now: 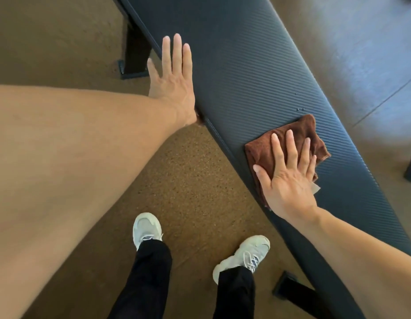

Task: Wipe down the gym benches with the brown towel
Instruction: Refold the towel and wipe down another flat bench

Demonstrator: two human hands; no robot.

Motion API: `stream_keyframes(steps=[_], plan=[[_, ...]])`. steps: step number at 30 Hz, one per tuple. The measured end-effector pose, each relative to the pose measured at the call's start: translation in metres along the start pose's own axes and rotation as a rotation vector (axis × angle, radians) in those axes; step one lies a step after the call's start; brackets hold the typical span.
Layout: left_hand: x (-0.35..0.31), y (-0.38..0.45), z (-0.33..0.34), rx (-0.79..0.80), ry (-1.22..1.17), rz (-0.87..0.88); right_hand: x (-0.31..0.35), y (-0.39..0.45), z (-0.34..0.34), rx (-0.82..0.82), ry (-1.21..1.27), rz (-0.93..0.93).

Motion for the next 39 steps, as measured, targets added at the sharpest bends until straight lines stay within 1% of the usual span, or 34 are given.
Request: stream_keyframes(steps=[3, 5, 7, 9, 11, 14, 17, 19, 20, 22, 24, 26, 27, 29, 31, 32, 33, 35, 37, 39], plan=[[-0.01, -0.018, 0.001, 0.044, -0.01, -0.013, 0.001, 0.0, -0.002, -0.045, 0.034, -0.007], [-0.02, -0.039, 0.009, 0.056, -0.066, 0.019, 0.003, -0.008, -0.004, -0.105, 0.072, -0.038], [-0.032, -0.066, 0.02, 0.058, -0.168, 0.059, 0.007, -0.022, -0.003, -0.166, 0.066, -0.13], [-0.041, -0.091, 0.029, 0.055, -0.318, 0.075, 0.013, -0.036, 0.004, -0.193, 0.012, -0.242], [-0.043, -0.111, 0.037, 0.056, -0.439, 0.093, 0.017, -0.044, 0.01, -0.193, -0.042, -0.313], [-0.031, -0.135, 0.052, 0.103, -0.509, 0.1, 0.026, -0.036, 0.011, -0.148, -0.17, -0.456], [-0.006, -0.142, 0.057, 0.094, -0.574, 0.023, 0.063, -0.001, 0.0, -0.1, -0.316, -0.702], [0.016, -0.137, 0.056, 0.072, -0.627, -0.045, 0.112, 0.038, -0.016, -0.106, -0.375, -0.836], [0.028, -0.132, 0.055, 0.055, -0.658, -0.081, 0.142, 0.063, -0.026, -0.121, -0.398, -0.86], [0.053, -0.122, 0.051, 0.02, -0.698, -0.14, 0.206, 0.129, -0.044, -0.159, -0.406, -0.818], [0.077, -0.117, 0.047, -0.024, -0.681, -0.171, 0.265, 0.194, -0.066, -0.127, -0.327, -0.691], [0.098, -0.121, 0.049, -0.031, -0.665, -0.193, 0.3, 0.227, -0.077, -0.08, -0.236, -0.587], [0.107, -0.125, 0.054, -0.025, -0.656, -0.204, 0.305, 0.229, -0.076, -0.077, -0.222, -0.555], [0.122, -0.139, 0.067, 0.014, -0.639, -0.228, 0.297, 0.209, -0.07, -0.137, -0.267, -0.559], [0.126, -0.155, 0.08, 0.081, -0.654, -0.24, 0.268, 0.166, -0.061, -0.23, -0.331, -0.611], [0.125, -0.163, 0.085, 0.107, -0.669, -0.248, 0.248, 0.143, -0.054, -0.241, -0.325, -0.621], [0.122, -0.17, 0.089, 0.131, -0.685, -0.244, 0.224, 0.119, -0.047, -0.223, -0.322, -0.612], [0.112, -0.182, 0.092, 0.169, -0.7, -0.194, 0.159, 0.07, -0.026, -0.125, -0.353, -0.56], [0.102, -0.194, 0.091, 0.222, -0.72, -0.133, 0.091, 0.009, -0.009, -0.024, -0.422, -0.503], [0.095, -0.202, 0.087, 0.247, -0.735, -0.091, 0.039, -0.042, -0.002, 0.082, -0.501, -0.455]])
Point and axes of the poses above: each hand's wrist, its own y-axis towards the middle knuckle, its own z-axis out of the palm, x = y × z, the point moved 5 cm from there along y, towards the middle knuckle, and after that the axes turned 3 degrees about -x, right-handed, at the moved point
